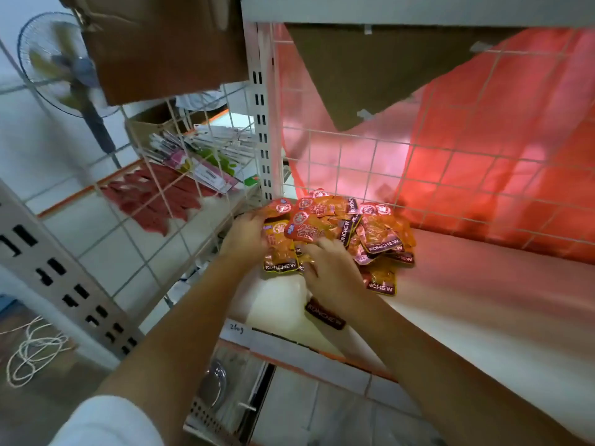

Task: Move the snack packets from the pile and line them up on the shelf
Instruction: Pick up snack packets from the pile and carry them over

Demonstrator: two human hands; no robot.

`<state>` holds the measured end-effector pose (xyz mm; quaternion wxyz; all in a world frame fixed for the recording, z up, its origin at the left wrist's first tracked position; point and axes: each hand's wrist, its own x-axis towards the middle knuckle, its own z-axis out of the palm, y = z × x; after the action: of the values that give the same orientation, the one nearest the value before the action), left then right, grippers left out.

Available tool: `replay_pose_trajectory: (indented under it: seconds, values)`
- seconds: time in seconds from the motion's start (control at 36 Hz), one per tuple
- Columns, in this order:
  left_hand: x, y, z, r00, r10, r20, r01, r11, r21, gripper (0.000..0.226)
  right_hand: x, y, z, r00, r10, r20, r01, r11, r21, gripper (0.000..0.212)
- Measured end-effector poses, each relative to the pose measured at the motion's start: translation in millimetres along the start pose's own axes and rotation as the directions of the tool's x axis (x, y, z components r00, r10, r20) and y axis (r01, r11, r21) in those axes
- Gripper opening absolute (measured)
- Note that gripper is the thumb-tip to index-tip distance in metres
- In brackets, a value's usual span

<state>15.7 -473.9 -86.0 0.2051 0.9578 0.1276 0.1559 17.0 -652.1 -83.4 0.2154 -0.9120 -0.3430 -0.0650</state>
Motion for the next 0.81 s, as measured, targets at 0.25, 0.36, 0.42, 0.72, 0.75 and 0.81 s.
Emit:
replay_pose_trajectory:
  seconds: [0.25,0.36,0.42,0.72,0.75,0.81]
  values:
    - [41.9,-36.0,23.2,0.965,0.06,0.254,-0.054,0.998,-0.034,0.054,39.9,-8.7,31.1,0.941,-0.022,0.336,0.097,0.973,-0.208,0.049]
    - [34.3,-34.7,23.4,0.962,0.119,0.247,-0.109,0.992,-0.057,0.045,26.4,1.9,25.6,0.957,-0.056,0.286,0.115,0.974,-0.194,0.043]
    - [25.5,-34.8,23.5,0.975,0.135,0.178,-0.122,0.989,-0.084,0.046,18.9,6.3,22.5,0.96,-0.059,0.274,0.115,0.974,-0.195,0.044]
    - [19.6,-27.6,23.5,0.994,0.034,0.104,-0.03,0.999,-0.039,0.029,14.4,-0.8,21.6,0.963,0.043,0.266,0.004,0.984,-0.175,0.042]
    - [23.0,-27.1,21.5,0.995,0.036,0.098,-0.032,0.999,-0.04,0.026,15.2,-4.1,21.2,0.968,0.065,0.243,-0.022,0.984,-0.175,0.041]
    - [33.1,-27.7,17.8,0.989,0.019,0.145,-0.013,0.999,-0.045,0.027,19.7,-13.8,19.9,0.971,0.122,0.206,-0.083,0.979,-0.189,0.042]
